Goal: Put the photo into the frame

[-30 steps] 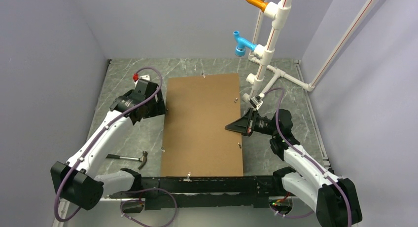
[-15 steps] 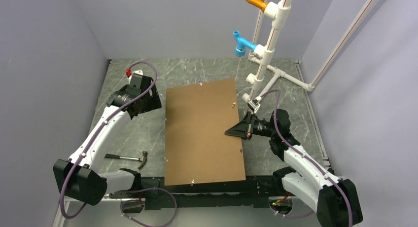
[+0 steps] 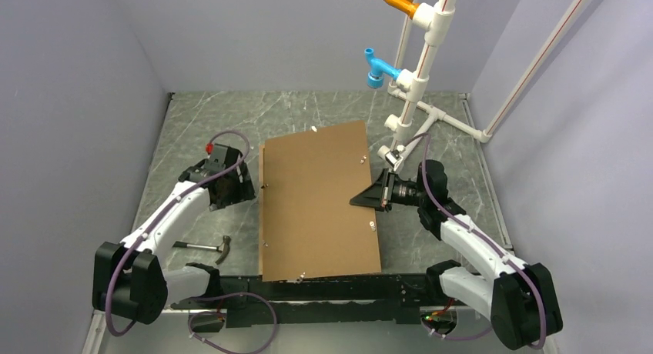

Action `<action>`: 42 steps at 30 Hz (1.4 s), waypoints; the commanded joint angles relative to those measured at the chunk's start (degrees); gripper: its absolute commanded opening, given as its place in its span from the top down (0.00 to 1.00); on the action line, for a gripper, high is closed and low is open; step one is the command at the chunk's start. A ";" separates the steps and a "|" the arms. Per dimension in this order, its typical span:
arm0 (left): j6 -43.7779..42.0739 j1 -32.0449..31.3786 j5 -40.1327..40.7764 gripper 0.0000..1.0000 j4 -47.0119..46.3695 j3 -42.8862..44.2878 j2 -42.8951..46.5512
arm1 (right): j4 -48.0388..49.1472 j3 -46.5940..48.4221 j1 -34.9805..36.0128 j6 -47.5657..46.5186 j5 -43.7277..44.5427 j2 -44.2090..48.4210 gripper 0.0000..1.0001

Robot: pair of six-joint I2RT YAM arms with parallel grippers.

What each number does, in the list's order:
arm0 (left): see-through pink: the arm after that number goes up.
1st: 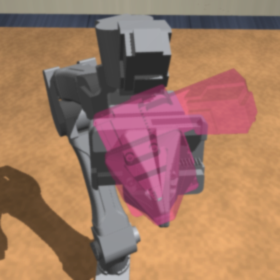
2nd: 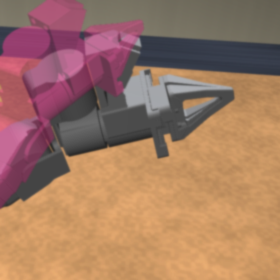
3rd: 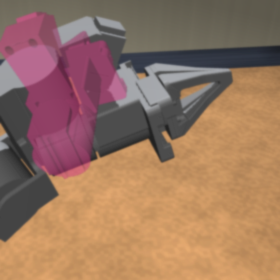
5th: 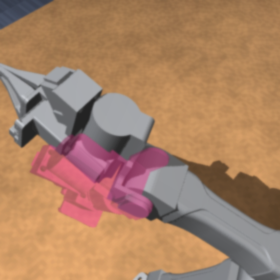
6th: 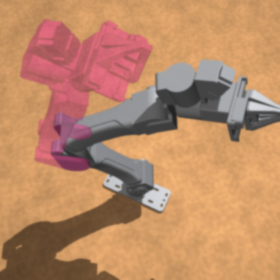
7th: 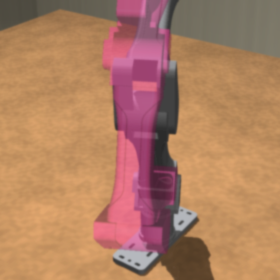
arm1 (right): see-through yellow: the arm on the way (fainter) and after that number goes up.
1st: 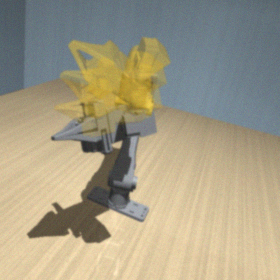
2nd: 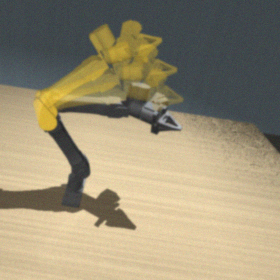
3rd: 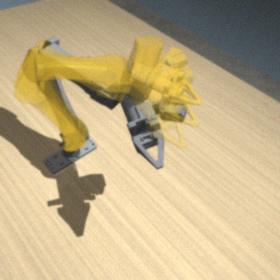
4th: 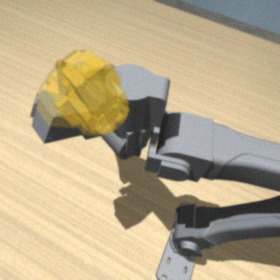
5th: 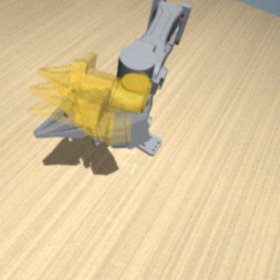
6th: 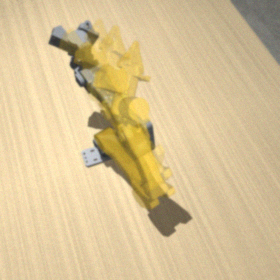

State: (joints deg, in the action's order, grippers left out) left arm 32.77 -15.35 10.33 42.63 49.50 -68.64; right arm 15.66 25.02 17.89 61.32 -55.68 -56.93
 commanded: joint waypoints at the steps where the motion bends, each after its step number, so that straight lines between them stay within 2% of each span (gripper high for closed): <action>1: 2.38 0.33 -4.87 0.18 -5.62 -3.85 0.95 | -1.16 5.77 -1.32 -5.31 -0.11 -2.34 1.00; 7: 2.57 0.41 -6.42 0.22 -7.97 -7.04 0.46 | -3.16 7.97 -3.06 -8.65 -0.40 -7.11 1.00; 18: 2.86 0.42 -8.70 0.28 -11.55 -9.23 -2.74 | -1.07 11.13 -3.19 -7.38 -0.76 -15.48 1.00; 25: 2.87 0.33 -11.06 0.34 -15.12 -10.18 -5.30 | -8.69 12.54 -3.26 -10.30 2.78 -13.70 1.00; 31: 3.22 0.10 -14.15 0.31 -19.68 -11.89 -6.97 | -17.24 12.36 -3.27 -13.34 7.70 -9.02 1.00; 35: 3.34 -0.88 -14.90 0.32 -21.99 -12.49 -8.79 | -19.37 11.29 -3.21 -13.41 9.44 -6.00 1.00; 38: 3.60 -1.93 -13.07 0.41 -21.65 -12.26 -10.62 | -20.95 11.12 -3.21 -13.77 10.25 -4.73 1.00; 42: 4.26 -2.63 -10.50 0.63 -19.83 -11.76 -13.04 | -20.70 10.68 -3.24 -13.45 9.95 -4.39 1.00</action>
State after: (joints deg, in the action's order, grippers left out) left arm 36.27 -17.08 -2.04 22.02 37.76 -78.61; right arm -7.27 34.17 14.66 47.92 -46.19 -63.16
